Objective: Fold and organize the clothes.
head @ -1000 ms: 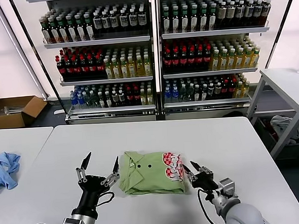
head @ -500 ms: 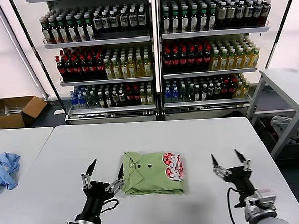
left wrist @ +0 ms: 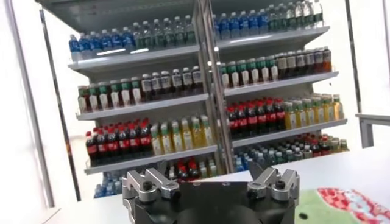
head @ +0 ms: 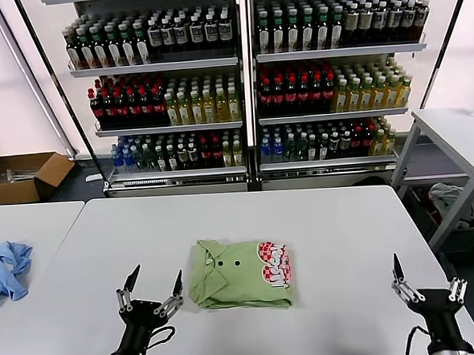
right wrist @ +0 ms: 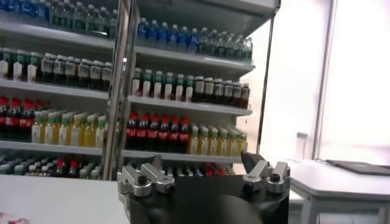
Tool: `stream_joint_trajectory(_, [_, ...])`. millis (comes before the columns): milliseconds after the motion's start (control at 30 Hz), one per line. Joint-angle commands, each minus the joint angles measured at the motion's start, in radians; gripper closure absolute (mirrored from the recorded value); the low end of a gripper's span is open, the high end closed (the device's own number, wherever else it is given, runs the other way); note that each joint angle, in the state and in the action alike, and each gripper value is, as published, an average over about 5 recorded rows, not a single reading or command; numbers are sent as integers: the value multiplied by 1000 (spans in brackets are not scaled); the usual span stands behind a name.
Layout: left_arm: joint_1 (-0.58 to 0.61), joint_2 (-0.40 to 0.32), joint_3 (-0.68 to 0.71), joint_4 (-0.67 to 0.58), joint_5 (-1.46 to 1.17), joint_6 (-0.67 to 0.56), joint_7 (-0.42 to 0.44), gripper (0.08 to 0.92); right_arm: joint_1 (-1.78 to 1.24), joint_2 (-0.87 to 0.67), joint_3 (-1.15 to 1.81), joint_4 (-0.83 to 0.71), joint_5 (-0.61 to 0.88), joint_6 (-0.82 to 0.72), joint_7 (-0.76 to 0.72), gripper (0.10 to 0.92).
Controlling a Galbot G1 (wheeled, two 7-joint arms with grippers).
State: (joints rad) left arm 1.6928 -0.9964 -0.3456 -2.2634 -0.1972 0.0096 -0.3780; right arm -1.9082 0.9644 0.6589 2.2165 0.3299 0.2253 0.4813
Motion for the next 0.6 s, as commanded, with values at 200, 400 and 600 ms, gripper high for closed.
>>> stream_joint_trajectory(200, [188, 31, -122, 27, -59, -152, -85, 177, -213, 48, -31, -120, -160, 405, -26, 203])
stream_joint_trajectory(400, [198, 25, -117, 23, -57, -158, -84, 177, -211, 41, -47, -116, -158, 401, -39, 203])
stream_joint_trajectory(600, [190, 19, -102, 33, -55, -157, -82, 177, -208, 39, -45, -114, -149, 408, -45, 203])
